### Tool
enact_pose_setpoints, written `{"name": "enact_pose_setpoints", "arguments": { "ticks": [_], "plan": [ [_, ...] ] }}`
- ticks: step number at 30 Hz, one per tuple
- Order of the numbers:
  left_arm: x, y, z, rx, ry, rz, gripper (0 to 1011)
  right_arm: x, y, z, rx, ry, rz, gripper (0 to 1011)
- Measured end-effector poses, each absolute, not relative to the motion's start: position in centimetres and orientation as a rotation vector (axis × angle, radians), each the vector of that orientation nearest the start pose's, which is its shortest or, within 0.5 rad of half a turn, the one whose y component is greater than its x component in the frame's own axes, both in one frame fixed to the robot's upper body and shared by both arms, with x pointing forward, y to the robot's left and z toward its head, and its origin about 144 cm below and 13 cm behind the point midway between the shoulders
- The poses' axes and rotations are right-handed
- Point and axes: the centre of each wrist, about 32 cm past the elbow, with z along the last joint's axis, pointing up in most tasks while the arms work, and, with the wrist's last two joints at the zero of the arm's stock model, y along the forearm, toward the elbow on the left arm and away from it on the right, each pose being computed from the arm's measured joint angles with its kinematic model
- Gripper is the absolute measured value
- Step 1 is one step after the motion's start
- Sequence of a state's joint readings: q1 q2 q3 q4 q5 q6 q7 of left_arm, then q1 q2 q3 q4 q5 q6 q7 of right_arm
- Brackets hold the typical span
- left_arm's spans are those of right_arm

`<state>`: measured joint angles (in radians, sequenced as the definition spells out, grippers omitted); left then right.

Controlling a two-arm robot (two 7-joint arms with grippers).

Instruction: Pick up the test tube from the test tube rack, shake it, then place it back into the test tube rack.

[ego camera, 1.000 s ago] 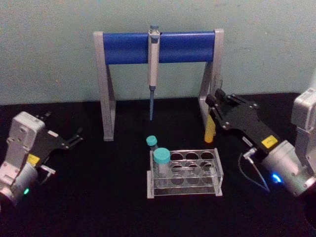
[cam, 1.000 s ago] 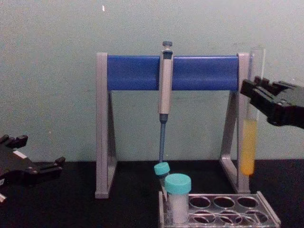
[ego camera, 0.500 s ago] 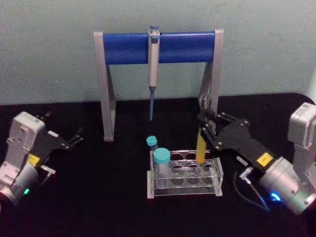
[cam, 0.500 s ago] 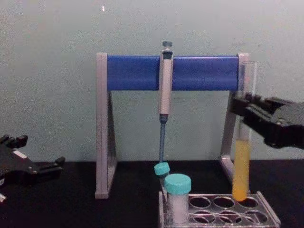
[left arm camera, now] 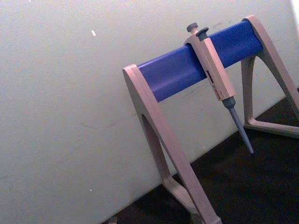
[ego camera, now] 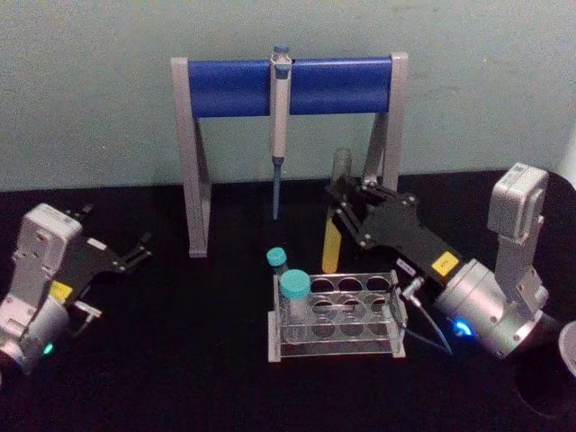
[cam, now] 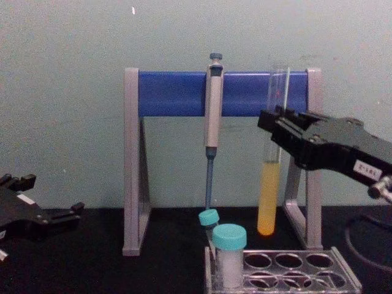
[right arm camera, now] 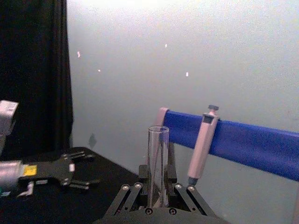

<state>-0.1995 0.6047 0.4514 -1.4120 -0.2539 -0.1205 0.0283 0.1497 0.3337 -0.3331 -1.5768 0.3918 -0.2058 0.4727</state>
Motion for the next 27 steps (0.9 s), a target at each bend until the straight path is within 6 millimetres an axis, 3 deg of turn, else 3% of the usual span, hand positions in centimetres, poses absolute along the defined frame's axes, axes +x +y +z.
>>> {"name": "enact_pose_setpoints", "arguments": {
  "ticks": [8,27],
  "plan": [
    [48.9,31.0,114.0,0.304,-0.285,1.248,1001,49.6,-22.9,117.6,0.197,-0.187,-0.852,228],
    [48.9,31.0,114.0,0.304,-0.285,1.248,1001,49.6,-23.5,117.6,0.207,-0.193,-0.881,228]
  ]
}}
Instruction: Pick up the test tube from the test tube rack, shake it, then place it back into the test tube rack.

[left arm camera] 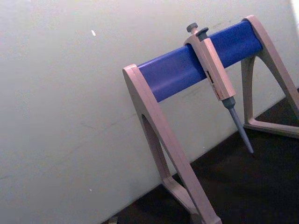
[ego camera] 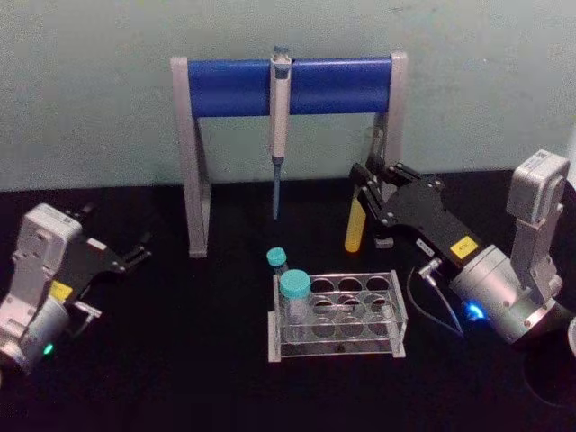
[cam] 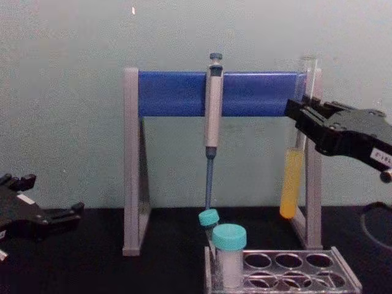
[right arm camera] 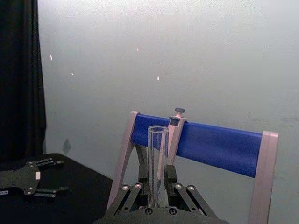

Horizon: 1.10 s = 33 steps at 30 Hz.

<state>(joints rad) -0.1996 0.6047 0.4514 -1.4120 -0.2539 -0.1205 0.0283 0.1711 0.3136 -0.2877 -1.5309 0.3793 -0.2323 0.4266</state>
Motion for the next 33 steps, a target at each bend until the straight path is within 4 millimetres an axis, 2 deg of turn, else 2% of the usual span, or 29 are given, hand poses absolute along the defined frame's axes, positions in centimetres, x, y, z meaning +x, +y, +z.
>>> {"name": "enact_pose_setpoints", "arguments": {
  "ticks": [33],
  "plan": [
    [48.86,30.97,113.98,0.305,-0.285,1.248,1001,49.28,-23.34,117.4,0.213,-0.179,-0.863,228]
  ]
}}
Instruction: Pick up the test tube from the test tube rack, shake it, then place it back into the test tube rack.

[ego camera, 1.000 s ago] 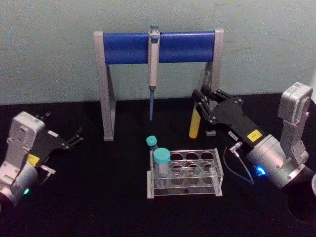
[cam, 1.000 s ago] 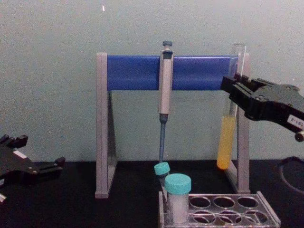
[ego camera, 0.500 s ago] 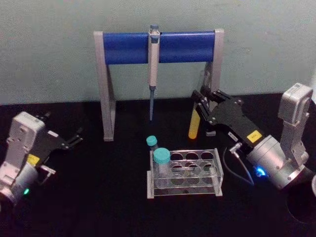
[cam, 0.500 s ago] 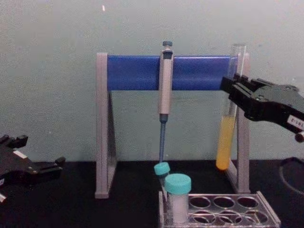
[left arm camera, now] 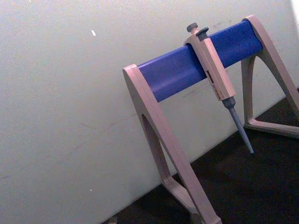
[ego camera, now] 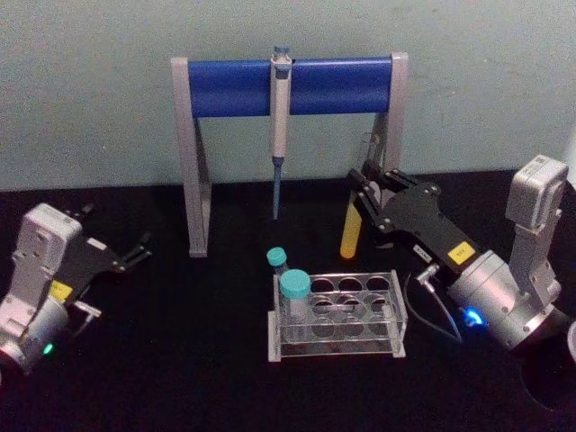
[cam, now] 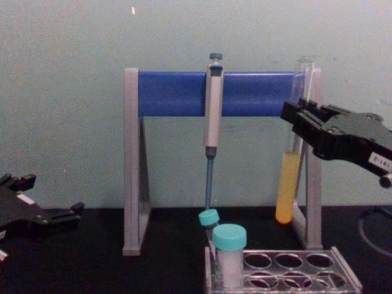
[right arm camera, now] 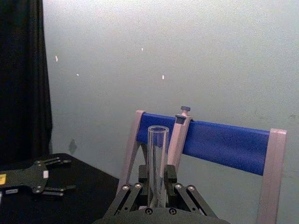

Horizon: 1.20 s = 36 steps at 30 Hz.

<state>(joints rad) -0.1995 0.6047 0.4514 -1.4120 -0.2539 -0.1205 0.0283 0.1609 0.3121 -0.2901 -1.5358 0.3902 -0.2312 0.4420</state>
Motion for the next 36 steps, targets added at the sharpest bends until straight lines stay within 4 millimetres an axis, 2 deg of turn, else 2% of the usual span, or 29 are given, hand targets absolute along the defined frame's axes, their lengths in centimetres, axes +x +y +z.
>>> {"name": "enact_pose_setpoints", "arguments": {
  "ticks": [20,36],
  "plan": [
    [48.9,31.0,114.0,0.304,-0.285,1.248,1001,48.4,-24.4,115.9,0.25,-0.113,-0.698,229],
    [48.9,31.0,114.0,0.304,-0.285,1.248,1001,48.0,-24.3,115.0,0.241,-0.077,-0.667,228]
  ]
}}
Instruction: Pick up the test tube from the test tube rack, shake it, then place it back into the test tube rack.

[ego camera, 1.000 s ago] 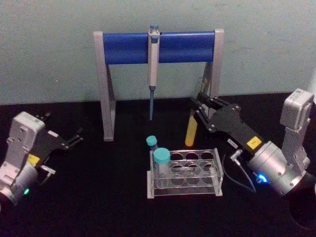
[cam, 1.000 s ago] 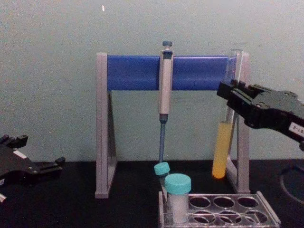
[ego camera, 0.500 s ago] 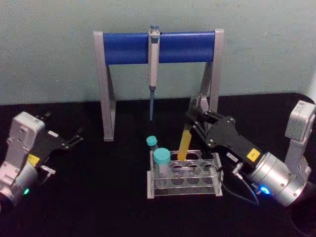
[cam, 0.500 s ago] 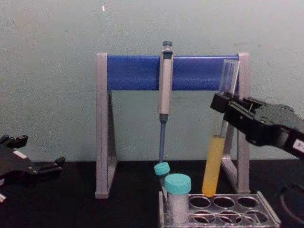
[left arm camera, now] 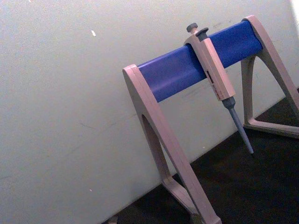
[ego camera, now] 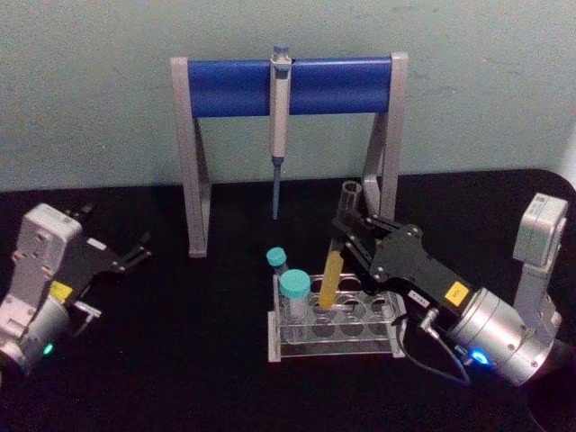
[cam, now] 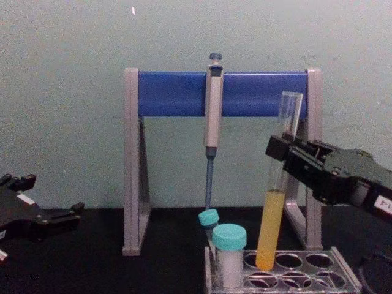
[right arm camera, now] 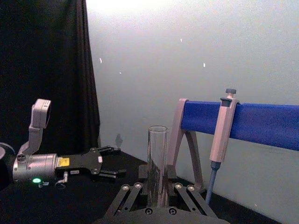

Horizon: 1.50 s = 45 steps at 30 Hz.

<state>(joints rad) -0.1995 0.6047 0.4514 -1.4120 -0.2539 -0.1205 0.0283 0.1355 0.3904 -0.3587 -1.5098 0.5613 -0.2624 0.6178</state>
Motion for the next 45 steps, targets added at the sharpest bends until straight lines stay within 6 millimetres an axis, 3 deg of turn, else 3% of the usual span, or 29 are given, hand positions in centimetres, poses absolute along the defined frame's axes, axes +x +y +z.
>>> {"name": "enact_pose_setpoints", "arguments": {
  "ticks": [45],
  "plan": [
    [48.9,31.0,114.0,0.304,-0.285,1.248,1001,48.4,-23.6,113.0,0.137,-0.004,-0.694,228]
  ]
}}
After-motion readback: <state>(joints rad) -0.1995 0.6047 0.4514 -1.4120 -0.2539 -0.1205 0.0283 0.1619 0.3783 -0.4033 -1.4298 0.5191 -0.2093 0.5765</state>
